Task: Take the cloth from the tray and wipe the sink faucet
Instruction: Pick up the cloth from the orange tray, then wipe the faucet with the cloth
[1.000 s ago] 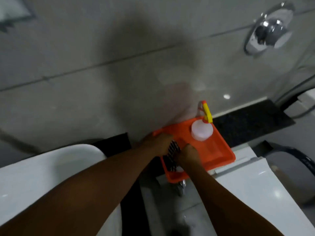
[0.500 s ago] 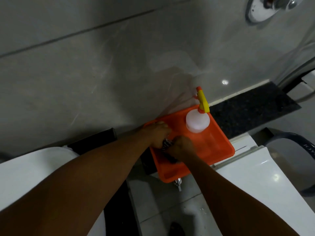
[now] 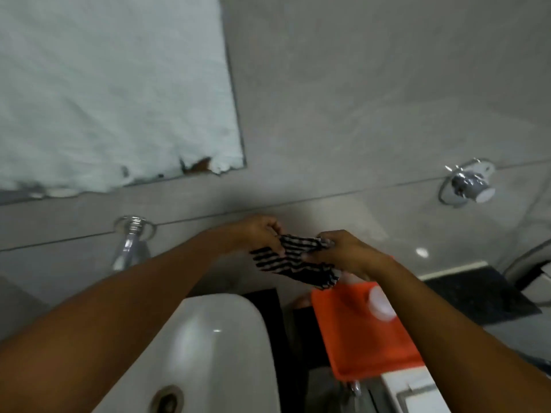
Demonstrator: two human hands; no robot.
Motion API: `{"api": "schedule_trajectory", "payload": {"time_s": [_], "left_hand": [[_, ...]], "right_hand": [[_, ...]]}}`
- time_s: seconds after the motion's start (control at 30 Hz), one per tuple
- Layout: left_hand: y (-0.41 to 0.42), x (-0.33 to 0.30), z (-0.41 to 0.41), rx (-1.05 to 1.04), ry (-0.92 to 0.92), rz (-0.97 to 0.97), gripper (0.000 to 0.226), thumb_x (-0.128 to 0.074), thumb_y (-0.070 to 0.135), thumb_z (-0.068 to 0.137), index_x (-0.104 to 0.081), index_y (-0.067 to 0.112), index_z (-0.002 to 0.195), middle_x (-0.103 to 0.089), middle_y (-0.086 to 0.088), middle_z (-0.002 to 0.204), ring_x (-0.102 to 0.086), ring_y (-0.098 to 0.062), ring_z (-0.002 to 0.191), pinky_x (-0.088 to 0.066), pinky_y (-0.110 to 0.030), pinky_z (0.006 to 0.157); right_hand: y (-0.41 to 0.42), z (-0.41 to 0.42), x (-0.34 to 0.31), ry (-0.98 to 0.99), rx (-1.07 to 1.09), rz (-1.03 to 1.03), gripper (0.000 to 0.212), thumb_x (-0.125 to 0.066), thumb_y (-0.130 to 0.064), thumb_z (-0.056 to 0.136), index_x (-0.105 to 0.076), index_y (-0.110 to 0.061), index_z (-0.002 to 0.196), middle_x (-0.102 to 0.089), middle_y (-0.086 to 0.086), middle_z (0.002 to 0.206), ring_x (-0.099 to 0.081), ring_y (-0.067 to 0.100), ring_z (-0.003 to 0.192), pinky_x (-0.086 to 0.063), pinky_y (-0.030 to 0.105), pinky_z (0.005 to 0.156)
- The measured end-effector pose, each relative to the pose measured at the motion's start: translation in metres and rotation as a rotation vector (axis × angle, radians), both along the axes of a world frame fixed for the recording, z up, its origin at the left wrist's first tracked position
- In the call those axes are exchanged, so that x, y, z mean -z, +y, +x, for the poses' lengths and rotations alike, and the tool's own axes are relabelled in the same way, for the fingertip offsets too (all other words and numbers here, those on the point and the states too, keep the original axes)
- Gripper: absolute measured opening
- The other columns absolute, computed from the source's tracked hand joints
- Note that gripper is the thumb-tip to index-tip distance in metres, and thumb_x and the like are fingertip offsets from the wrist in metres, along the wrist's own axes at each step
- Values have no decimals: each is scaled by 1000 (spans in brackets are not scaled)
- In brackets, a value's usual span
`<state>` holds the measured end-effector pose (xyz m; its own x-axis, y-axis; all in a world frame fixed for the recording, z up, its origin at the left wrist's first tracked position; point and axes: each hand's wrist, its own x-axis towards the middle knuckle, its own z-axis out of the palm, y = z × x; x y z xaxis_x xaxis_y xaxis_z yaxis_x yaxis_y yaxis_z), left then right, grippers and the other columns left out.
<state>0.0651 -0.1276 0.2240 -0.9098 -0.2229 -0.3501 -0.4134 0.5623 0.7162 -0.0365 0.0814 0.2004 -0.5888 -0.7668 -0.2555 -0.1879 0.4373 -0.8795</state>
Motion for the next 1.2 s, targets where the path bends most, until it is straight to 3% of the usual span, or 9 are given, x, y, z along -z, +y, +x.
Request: {"api": "schedule_trajectory", "payload": {"time_s": [0.2,0.3,0.47,0.6,0.73,0.87,0.93,1.03,1.2], "left_hand": [[-63,-93,132,-261,95,-87,34,-82,18,77,-71,4,105,-74,-19,109,-70,-33,100,-56,-42,90],[-95,-115,185,-405,120,-144,39,-84,20,74,-71,3,106,-74,-16,107,-70,-29,96,-55,-38,89],[-135,-105,238,-587,163,-162,31,-86,24,71,-58,16,82,-57,-9,84,-57,-20,78,-45,-31,74],[-145,-71,236,-700,194,-203,34,-84,30,73,-64,13,95,-70,-9,101,-67,-24,94,-54,-37,85],[-135,-42,221,-826,177,-412,59,-76,45,76,-56,10,119,-62,-12,122,-59,-29,112,-51,-40,92],[-107,-38,210,-756,148,-882,47,-55,49,88,-56,15,120,-59,-10,122,-53,-29,112,-47,-45,94],[-96,-33,201,-688,109,-823,53,-43,57,91,-61,13,114,-65,-13,115,-60,-30,105,-49,-43,89],[-95,-32,187,-692,119,-571,57,-49,61,87,-65,11,110,-71,-12,109,-66,-28,100,-52,-38,82],[-126,-27,196,-909,168,657,41,-80,37,73,-74,9,103,-74,-11,103,-66,-21,78,-50,-27,57]], "right_hand": [[-98,93,-63,-113,40,-249,34,-84,-26,75,-74,-4,99,-79,16,96,-75,32,92,-59,53,91],[-149,134,-77,-61,125,-255,35,-88,-27,70,-69,-1,84,-75,20,86,-71,27,78,-60,39,75],[-215,182,-76,44,238,-303,41,-91,-22,65,-51,-18,59,-55,0,58,-51,15,54,-46,28,56],[-242,188,-56,167,348,-293,40,-91,-19,66,-52,-15,56,-55,0,53,-50,15,49,-43,26,54],[-245,183,-34,233,430,-297,23,-88,-19,70,-66,-13,73,-65,2,64,-64,21,63,-54,33,67],[-234,184,-23,339,415,-433,22,-81,-30,78,-67,-19,90,-71,0,79,-69,18,76,-52,27,67],[-222,180,-18,479,350,-510,16,-69,-40,88,-65,-27,96,-69,-9,88,-66,5,83,-56,27,75],[-208,150,-3,1067,177,-447,28,-47,-35,98,-63,-23,118,-63,2,124,-58,18,115,-50,39,100],[-212,97,33,1645,-26,-303,58,-44,-24,94,-33,-7,149,-9,10,166,-12,31,153,-10,48,125]]}}
